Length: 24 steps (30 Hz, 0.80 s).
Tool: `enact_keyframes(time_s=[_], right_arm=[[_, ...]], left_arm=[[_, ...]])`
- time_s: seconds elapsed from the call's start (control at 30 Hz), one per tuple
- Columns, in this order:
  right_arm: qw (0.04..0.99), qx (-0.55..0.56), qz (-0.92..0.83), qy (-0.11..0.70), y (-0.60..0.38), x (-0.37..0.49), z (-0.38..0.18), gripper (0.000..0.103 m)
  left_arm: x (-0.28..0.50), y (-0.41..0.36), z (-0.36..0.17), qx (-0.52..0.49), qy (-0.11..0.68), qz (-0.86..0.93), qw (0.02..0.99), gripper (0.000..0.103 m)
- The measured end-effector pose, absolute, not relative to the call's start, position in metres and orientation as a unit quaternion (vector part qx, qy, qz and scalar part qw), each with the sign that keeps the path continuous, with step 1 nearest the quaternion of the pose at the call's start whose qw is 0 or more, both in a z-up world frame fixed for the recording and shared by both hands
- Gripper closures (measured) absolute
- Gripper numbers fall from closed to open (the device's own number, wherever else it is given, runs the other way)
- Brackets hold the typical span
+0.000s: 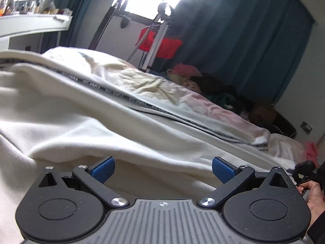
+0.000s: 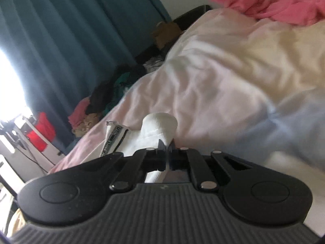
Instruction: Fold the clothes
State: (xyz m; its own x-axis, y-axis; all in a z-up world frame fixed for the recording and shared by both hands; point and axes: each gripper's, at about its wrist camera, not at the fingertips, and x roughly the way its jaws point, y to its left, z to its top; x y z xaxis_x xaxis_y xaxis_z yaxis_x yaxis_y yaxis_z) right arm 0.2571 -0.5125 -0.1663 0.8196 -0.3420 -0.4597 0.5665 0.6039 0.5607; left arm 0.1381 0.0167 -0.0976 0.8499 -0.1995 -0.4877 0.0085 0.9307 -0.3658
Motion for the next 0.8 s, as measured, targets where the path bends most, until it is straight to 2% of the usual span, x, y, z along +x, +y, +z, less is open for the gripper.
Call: enact_keyframes(time_s=[0.1,0.37,0.47,0.53,0.63,0.67,0.73,0.8], right_arm=[[0.869,0.371,-0.284,0.166,-0.523,0.231,-0.165,0.098],[0.877,0.248,-0.317,0.263,-0.52,0.209,-0.172,0.096],[0.886,0.204,-0.319,0.267,-0.508,0.202,-0.164,0.087],[0.886,0.159,-0.336,0.279,-0.496,0.198,-0.152,0.085],[0.897,0.15,-0.329,0.254,-0.478,0.178,-0.12,0.084],[0.905,0.154,-0.314,0.242,-0.469,0.169,-0.109,0.079],[0.92,0.152,-0.276,0.235,-0.451,0.151,-0.095,0.048],[0.936,0.14,-0.226,0.232,-0.428,0.135,-0.083,0.032]], left_arm=[[0.131,0.014,-0.092,-0.177,0.269,-0.061,0.945,0.0],[0.106,0.006,-0.074,-0.122,0.248,-0.049,0.96,0.0],[0.099,0.004,-0.069,-0.104,0.237,-0.038,0.965,0.0],[0.095,0.002,-0.065,-0.097,0.228,-0.025,0.968,0.0],[0.092,-0.001,-0.06,-0.084,0.223,-0.022,0.971,0.0],[0.09,-0.003,-0.058,-0.08,0.222,-0.021,0.971,0.0],[0.087,-0.004,-0.056,-0.072,0.221,-0.024,0.972,0.0],[0.083,-0.006,-0.053,-0.066,0.223,-0.026,0.972,0.0]])
